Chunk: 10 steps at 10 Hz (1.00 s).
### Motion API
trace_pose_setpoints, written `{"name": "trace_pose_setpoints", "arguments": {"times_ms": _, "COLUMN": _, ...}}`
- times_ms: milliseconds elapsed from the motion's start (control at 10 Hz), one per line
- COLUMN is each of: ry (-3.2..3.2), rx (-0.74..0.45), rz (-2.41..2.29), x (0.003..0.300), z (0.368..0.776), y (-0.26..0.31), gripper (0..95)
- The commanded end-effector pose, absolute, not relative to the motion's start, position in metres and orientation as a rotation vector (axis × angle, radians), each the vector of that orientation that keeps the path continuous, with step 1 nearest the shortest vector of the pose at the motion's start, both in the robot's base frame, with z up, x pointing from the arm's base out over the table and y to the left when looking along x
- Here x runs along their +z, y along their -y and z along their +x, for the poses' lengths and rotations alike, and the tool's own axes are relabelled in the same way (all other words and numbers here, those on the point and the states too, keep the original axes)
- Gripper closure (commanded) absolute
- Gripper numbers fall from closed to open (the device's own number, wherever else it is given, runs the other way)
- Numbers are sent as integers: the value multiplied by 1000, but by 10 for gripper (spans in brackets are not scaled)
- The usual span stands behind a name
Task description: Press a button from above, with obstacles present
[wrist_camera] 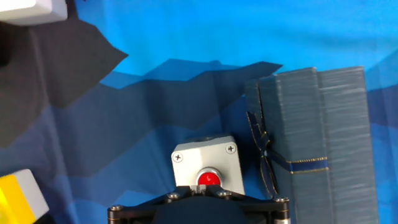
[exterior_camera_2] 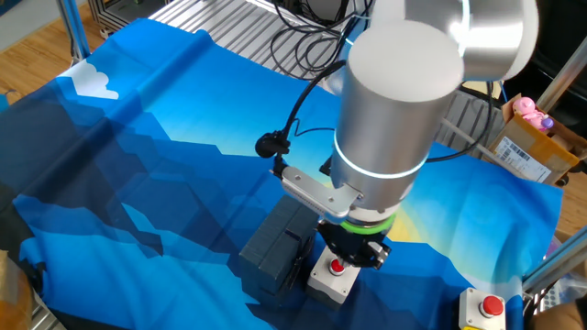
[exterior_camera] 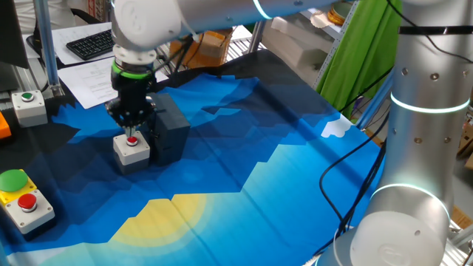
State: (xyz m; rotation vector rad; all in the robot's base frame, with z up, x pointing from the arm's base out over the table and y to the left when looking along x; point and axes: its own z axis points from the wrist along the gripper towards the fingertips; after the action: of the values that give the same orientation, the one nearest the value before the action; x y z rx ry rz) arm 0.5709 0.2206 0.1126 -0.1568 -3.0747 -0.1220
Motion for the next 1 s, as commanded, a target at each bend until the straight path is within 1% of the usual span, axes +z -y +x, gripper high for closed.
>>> {"name": "trace_pose_setpoints", "arguments": {"times_ms": 100, "ry": 3076, "rx": -120, "rz": -134, "x": 105, "z": 568, "y": -212, "gripper": 950}}
{"name": "trace_pose_setpoints", "arguments": {"times_ms": 1000, "ry": 3082, "rx": -132, "rz": -150, "x": 94, "z": 565, "y": -213, "gripper": 950}}
